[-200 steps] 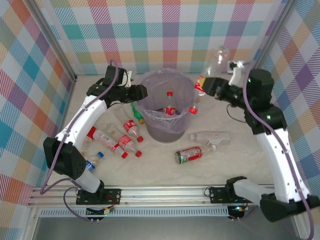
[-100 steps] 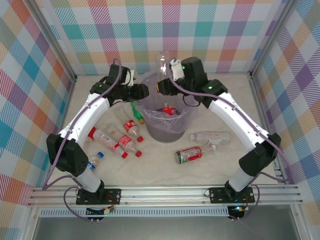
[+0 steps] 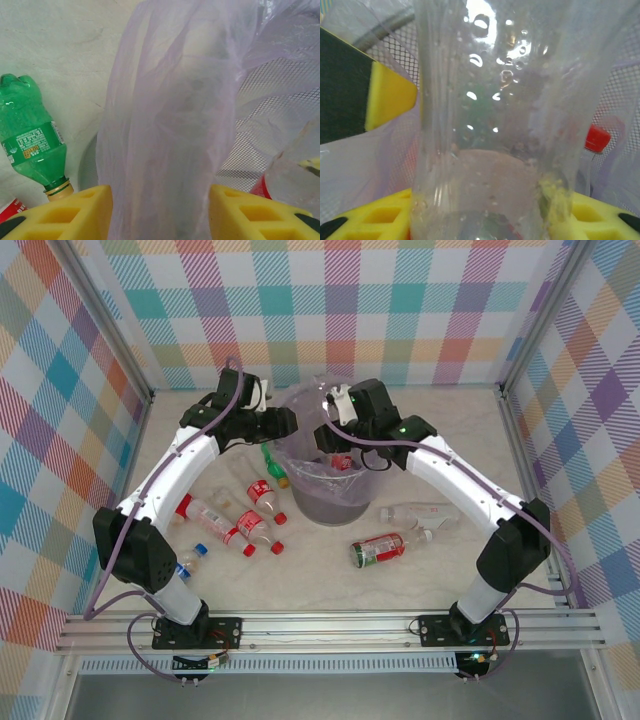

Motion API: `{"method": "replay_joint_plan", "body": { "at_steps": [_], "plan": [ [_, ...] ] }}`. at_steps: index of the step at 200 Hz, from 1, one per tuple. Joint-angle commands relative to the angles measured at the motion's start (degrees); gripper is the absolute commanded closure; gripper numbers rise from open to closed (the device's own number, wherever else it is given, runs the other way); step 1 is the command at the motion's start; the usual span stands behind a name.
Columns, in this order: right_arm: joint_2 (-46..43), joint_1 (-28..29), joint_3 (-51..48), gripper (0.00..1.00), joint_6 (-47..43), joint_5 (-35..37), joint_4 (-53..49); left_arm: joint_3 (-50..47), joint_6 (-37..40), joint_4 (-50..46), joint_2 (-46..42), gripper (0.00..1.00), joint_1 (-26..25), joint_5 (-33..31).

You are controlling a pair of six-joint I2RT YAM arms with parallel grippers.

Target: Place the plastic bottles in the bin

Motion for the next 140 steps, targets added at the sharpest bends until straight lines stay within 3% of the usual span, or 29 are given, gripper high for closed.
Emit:
{"method": "replay_joint_plan", "body": {
  "at_steps": [1,63,140],
  "plan": [
    [-1.97,0.05,-0.9,0.44,0.6,0.92,2.68,1.11,0.59,-0.66,0.3,0.48,0.01,-0.4],
    [-2.47,0.06,0.12,0.23,1.34,1.46,0.57,1.02,0.69,-0.74,0.39,0.48,0.17,-0.34],
    [-7.89,-0.56,8.83,0.14,5.04,6.41,-11.82,-0.25,0.48,-0.09,-0.17,0.48,0.21,-0.8]
  ]
}}
